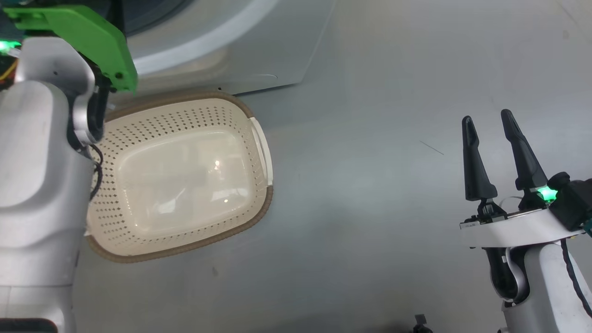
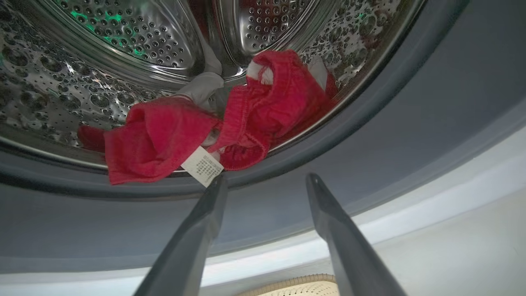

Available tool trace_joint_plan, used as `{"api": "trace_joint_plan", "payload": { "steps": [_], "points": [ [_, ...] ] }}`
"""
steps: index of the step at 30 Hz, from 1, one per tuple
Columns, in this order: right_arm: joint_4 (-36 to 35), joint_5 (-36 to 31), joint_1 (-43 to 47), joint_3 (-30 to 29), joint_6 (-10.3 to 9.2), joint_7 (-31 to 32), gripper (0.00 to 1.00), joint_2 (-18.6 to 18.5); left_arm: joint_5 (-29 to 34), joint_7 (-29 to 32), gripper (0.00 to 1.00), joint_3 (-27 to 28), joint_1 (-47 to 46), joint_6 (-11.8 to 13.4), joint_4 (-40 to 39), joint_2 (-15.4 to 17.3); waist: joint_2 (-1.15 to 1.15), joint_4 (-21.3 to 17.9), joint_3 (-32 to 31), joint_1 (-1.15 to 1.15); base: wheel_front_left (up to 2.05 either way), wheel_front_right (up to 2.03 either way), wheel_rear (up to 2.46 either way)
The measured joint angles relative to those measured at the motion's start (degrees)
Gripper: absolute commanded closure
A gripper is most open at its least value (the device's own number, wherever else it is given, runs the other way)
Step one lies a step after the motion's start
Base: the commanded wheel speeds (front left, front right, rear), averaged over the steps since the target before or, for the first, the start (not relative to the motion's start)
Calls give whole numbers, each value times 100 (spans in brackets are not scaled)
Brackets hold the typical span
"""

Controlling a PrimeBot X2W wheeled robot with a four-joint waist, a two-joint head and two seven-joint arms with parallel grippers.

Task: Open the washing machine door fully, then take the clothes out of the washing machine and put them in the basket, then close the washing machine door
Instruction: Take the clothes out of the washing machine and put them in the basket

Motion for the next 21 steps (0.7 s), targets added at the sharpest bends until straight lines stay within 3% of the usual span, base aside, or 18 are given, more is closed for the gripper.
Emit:
{"api": "trace_joint_plan", "payload": {
  "steps": [10,21],
  "points": [
    [157,272,-316,231,0,0,0,67,159,364,0,242,-881,0,193,419,0,-475,402,0,0,0,0],
    [265,464,-570,335,0,0,0,104,394,530,0,519,-1424,0,544,648,0,-892,789,0,0,0,0]
  ]
}}
